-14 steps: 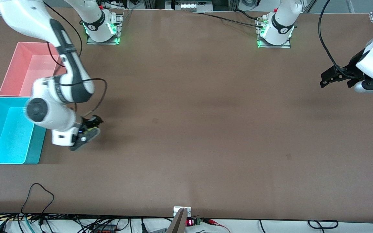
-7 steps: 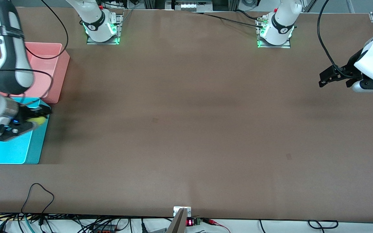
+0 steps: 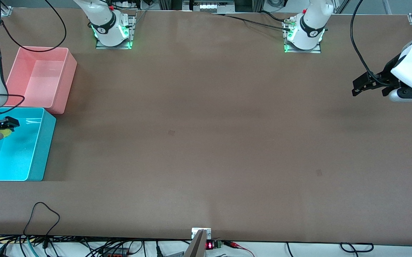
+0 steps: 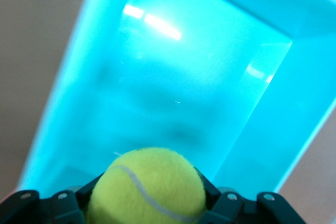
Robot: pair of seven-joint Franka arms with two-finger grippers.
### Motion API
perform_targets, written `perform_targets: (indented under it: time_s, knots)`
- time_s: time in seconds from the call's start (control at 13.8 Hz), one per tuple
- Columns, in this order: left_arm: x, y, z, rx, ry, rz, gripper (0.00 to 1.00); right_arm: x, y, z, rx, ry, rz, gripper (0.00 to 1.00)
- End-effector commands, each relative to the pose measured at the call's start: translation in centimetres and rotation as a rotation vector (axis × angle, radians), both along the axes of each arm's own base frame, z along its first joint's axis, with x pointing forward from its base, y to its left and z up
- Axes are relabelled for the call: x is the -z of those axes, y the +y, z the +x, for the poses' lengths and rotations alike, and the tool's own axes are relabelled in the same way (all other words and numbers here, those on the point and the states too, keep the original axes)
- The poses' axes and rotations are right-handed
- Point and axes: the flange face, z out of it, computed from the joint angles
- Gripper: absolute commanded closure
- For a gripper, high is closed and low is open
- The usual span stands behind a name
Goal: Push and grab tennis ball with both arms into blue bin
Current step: 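Lower the ball into the cyan bin and open the right gripper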
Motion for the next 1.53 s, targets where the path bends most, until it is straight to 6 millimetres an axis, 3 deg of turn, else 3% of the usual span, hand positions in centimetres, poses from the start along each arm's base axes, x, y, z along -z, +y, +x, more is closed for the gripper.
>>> perform_targets:
  time_s: [0.0, 0.51, 0.95, 1.16, 1.24, 1.31, 1.38, 1.45]
  knots:
    - [-1.0, -0.3, -0.3, 0.002, -0.009, 0.007, 0.00, 3.8, -1.2, -0.1, -0.008, 0.008, -0.005, 1.00]
    - [-1.1, -0.3, -0.3, 0.003, -0.014, 0.007, 0.00, 8.3, -0.4, 0.1, 0.038, -0.011, 0.041, 1.00]
    - [-1.1, -0.1, -0.3, -0.002, -0.012, 0.007, 0.00, 11.5, 0.1, -2.7, 0.103, 0.046, 0.105, 1.00]
    - [-1.0, -0.1, -0.3, -0.002, -0.011, 0.007, 0.00, 12.1, -0.1, -3.5, 0.115, 0.059, 0.113, 0.98]
    - [-1.0, -0.1, -0.3, -0.002, -0.011, 0.007, 0.00, 12.2, -0.2, -3.6, 0.117, 0.060, 0.113, 0.93]
    - [-1.0, -0.1, -0.3, -0.002, -0.011, 0.007, 0.00, 12.2, -0.4, -3.6, 0.120, 0.060, 0.113, 0.81]
    - [-1.0, -0.1, -0.3, -0.002, -0.011, 0.007, 0.00, 12.3, -0.3, -3.6, 0.119, 0.062, 0.113, 0.66]
    - [-1.0, -0.2, -0.3, 0.000, -0.011, 0.007, 0.00, 12.2, -0.3, -3.6, 0.120, 0.060, 0.113, 0.43]
